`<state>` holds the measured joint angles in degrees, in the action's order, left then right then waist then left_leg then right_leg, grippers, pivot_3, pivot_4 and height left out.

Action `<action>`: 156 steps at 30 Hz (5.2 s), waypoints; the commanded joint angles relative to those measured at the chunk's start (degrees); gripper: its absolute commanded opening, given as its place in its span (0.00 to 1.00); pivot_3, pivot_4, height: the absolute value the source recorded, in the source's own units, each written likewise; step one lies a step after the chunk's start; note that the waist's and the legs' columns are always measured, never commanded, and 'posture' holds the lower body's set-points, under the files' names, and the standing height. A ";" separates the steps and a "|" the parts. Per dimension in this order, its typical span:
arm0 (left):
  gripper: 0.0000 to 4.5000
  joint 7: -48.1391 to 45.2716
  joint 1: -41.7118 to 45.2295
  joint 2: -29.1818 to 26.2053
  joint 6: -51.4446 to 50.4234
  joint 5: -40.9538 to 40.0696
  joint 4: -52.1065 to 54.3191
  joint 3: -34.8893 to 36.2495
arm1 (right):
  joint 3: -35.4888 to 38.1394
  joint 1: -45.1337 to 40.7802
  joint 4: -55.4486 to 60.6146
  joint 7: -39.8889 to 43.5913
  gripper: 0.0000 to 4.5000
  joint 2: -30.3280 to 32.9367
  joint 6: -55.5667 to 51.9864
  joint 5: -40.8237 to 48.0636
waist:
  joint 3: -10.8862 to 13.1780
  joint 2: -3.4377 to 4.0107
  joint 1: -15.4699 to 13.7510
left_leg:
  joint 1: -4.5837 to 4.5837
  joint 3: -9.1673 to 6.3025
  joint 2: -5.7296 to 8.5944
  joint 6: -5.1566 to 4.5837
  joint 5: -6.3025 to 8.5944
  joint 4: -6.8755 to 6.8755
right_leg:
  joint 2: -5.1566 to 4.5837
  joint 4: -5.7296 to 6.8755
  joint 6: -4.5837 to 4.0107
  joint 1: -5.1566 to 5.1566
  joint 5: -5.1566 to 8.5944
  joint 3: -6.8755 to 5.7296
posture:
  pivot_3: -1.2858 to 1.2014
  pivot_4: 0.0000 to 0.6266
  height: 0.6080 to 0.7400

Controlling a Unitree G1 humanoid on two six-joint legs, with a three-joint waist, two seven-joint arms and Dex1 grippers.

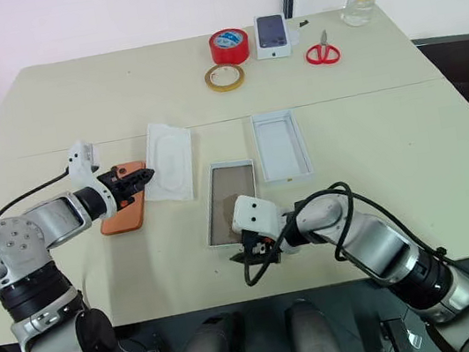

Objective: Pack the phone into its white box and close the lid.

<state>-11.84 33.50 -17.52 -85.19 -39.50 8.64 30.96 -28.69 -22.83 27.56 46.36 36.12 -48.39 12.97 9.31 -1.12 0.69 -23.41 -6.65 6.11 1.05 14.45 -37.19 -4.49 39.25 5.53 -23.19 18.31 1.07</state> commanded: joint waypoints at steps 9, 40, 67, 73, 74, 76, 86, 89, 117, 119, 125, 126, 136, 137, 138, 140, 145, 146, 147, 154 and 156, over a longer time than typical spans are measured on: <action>0.00 0.41 1.87 1.65 -0.38 -3.36 3.91 6.41 | -1.27 -5.91 -2.54 1.18 0.01 -1.82 5.34 -4.01 | -0.01 -0.02 0.19 | 0.00 0.00 -0.01 0.01 -0.01 0.00 | 0.01 0.02 0.00 -0.01 0.00 0.00 | 0.52 0.24 1.00; 0.00 12.34 -1.23 18.66 -7.31 -3.89 11.35 -0.70 | 14.44 -4.00 -9.52 11.25 0.99 7.11 21.36 -5.44 | 0.00 -0.05 0.15 | 0.00 0.01 -0.01 0.02 -0.01 0.00 | 0.01 -0.01 0.01 0.05 -0.01 0.00 | 0.52 0.24 1.00; 0.98 20.76 -4.45 19.39 -7.31 -20.18 16.37 0.66 | 15.81 -8.17 -14.51 8.20 1.00 1.51 22.40 -5.56 | 0.01 -0.07 -0.10 | 0.01 0.03 -0.02 0.03 -0.02 -0.01 | 0.03 -0.01 0.01 0.04 -0.01 0.02 | 0.52 0.24 1.00; 0.98 20.69 -2.06 18.39 -7.31 -26.03 16.35 3.01 | 16.09 -9.09 -16.12 7.14 1.00 1.06 22.51 -5.81 | 0.01 -0.07 -0.09 | 0.00 0.03 -0.01 0.03 -0.02 -0.02 | 0.02 -0.02 0.01 0.06 -0.01 0.01 | 0.52 0.24 1.00; 0.98 20.41 -1.85 17.34 -6.93 -26.48 16.53 3.24 | 16.38 -9.75 -16.62 6.52 1.00 0.44 21.87 -5.55 | 0.01 -0.07 0.07 | 0.00 0.03 -0.01 0.03 -0.02 -0.01 | 0.02 -0.02 0.01 0.06 -0.01 0.02 | 0.52 0.24 1.00; 0.98 19.15 -1.99 13.57 -5.22 -26.14 16.57 3.12 | 16.72 -11.72 -18.00 4.48 1.00 -1.40 19.38 -5.32 | 0.01 -0.07 0.45 | 0.01 0.04 -0.03 0.04 -0.02 0.00 | 0.04 0.01 0.01 0.02 -0.01 0.02 | 0.52 0.24 1.00; 0.99 -16.36 -18.72 -22.17 30.91 -3.02 16.61 -16.48 | 9.66 -19.85 -21.87 -4.65 0.01 -13.19 2.64 -8.23 | 0.00 0.01 0.38 | 0.03 0.05 -0.02 0.18 -0.10 0.17 | 0.03 -0.07 -0.04 -0.06 -0.02 0.13 | 0.52 0.24 1.00; 0.99 -23.78 -23.80 -26.09 39.46 1.60 15.63 -18.49 | 7.41 -21.93 -25.08 -8.64 0.01 -16.42 1.37 -11.11 | 0.01 0.02 0.12 | 0.01 0.04 -0.02 0.17 -0.10 0.21 | 0.01 -0.07 -0.06 -0.11 -0.02 0.13 | 0.52 0.24 1.00; 0.99 -29.86 -33.74 -26.51 46.42 4.88 16.04 -17.64 | 0.69 -23.04 -29.15 -7.56 0.01 -14.46 7.33 -22.41 | 0.03 0.06 0.52 | 0.01 0.04 -0.04 0.10 -0.06 0.29 | 0.03 -0.04 -0.06 -0.17 -0.02 0.13 | 0.52 0.24 1.00; 0.99 -29.85 -33.50 -26.34 46.32 4.69 16.13 -17.78 | 1.36 -22.26 -25.83 -5.32 0.01 -14.22 8.91 -20.75 | 0.03 0.06 0.53 | 0.01 0.04 -0.04 0.10 -0.06 0.30 | 0.03 -0.04 -0.06 -0.17 -0.03 0.13 | 0.52 0.24 1.00; 0.99 -29.72 -33.30 -26.04 46.05 4.62 16.09 -17.60 | -0.03 -17.51 -15.14 2.51 0.01 -11.66 6.50 -16.13 | 0.03 0.05 0.27 | 0.00 0.03 -0.04 0.09 -0.05 0.28 | 0.02 -0.06 -0.05 -0.13 -0.03 0.12 | 0.52 0.24 1.00; 0.99 -29.69 -33.30 -26.00 46.00 4.61 16.09 -17.59 | -0.54 -16.91 -14.75 2.68 0.01 -11.58 6.11 -16.16 | 0.03 0.05 0.27 | 0.01 0.03 -0.04 0.09 -0.05 0.27 | 0.02 -0.06 -0.05 -0.12 -0.03 0.12 | 0.52 0.24 1.00; 0.99 -29.13 -33.70 -25.03 45.50 4.38 17.13 -17.89 | -3.11 -14.78 -14.77 3.11 0.01 -9.82 7.53 -18.01 | 0.03 0.05 0.21 | 0.01 0.03 -0.04 0.08 -0.05 0.28 | 0.02 -0.08 -0.06 -0.13 -0.03 0.12 | 0.52 0.24 1.00; 0.99 -29.10 -33.73 -24.96 45.50 4.39 17.18 -17.90 | -2.36 -14.72 -14.56 2.98 0.01 -9.75 8.12 -17.64 | 0.03 0.05 0.19 | 0.01 0.03 -0.04 0.08 -0.05 0.28 | 0.01 -0.08 -0.05 -0.13 -0.03 0.12 | 0.52 0.24 1.00; 0.99 -29.09 -33.72 -24.91 45.47 4.39 17.17 -17.88 | -1.65 -14.72 -14.43 2.94 0.01 -9.72 8.49 -17.22 | 0.03 0.05 0.22 | 0.01 0.03 -0.04 0.08 -0.05 0.28 | 0.01 -0.08 -0.06 -0.13 -0.03 0.12 | 0.52 0.24 1.00; 0.99 -29.09 -33.86 -24.78 45.41 4.21 17.39 -17.75 | 0.48 -14.36 -13.32 3.90 0.01 -9.05 9.36 -15.38 | 0.03 0.05 0.39 | 0.01 0.03 -0.05 0.08 -0.05 0.29 | 0.02 -0.07 -0.06 -0.14 -0.03 0.12 | 0.52 0.24 1.00; 0.99 -31.06 -35.27 -25.67 46.24 4.26 18.68 -17.78 | 3.68 -11.59 -7.22 10.34 0.12 -6.05 6.36 -7.79 | 0.03 0.05 0.11 | 0.01 0.03 -0.04 0.04 -0.02 0.28 | 0.02 -0.14 -0.05 -0.08 -0.03 0.12 | 0.52 0.24 1.00; 0.99 -31.58 -35.70 -26.15 46.57 4.82 18.79 -18.02 | 3.40 -10.64 -5.55 10.67 0.18 -5.42 5.50 -7.30 | 0.03 0.05 0.11 | 0.01 0.03 -0.04 0.03 -0.02 0.28 | 0.01 -0.15 -0.05 -0.08 -0.03 0.11 | 0.52 0.24 1.00; 0.99 -32.10 -36.11 -26.67 46.95 5.46 18.83 -18.29 | 2.78 -9.87 -4.36 10.26 0.29 -5.09 4.77 -7.45 | 0.03 0.05 0.16 | 0.01 0.02 -0.05 0.01 0.00 0.28 | 0.01 -0.15 -0.06 -0.08 -0.02 0.11 | 0.52 0.24 1.00; 0.99 -38.88 -39.76 -29.62 52.02 6.53 21.28 -19.04 | -0.79 -7.46 -2.46 5.75 0.50 -6.26 0.23 -8.89 | 0.04 0.06 0.14 | 0.01 0.02 -0.06 -0.29 0.17 0.29 | 0.01 -0.15 -0.06 -0.09 -0.03 0.12 | 0.52 0.24 1.00; 0.99 -40.48 -40.52 -30.66 53.24 7.37 21.32 -19.36 | -1.22 -7.65 -2.51 4.56 0.50 -6.45 -0.63 -9.14 | 0.04 0.07 0.04 | 0.01 0.03 -0.06 -0.29 0.18 0.29 | -0.01 -0.15 -0.06 -0.08 -0.03 0.12 | 0.52 0.24 1.00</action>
<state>-50.71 -6.71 -47.11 -33.96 -32.93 27.87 11.77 -29.75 -29.92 22.91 51.99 30.17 -48.52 4.34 9.36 -1.05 0.73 -23.40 -6.62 6.05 0.76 14.62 -36.90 -4.50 39.10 5.47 -23.27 18.28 1.18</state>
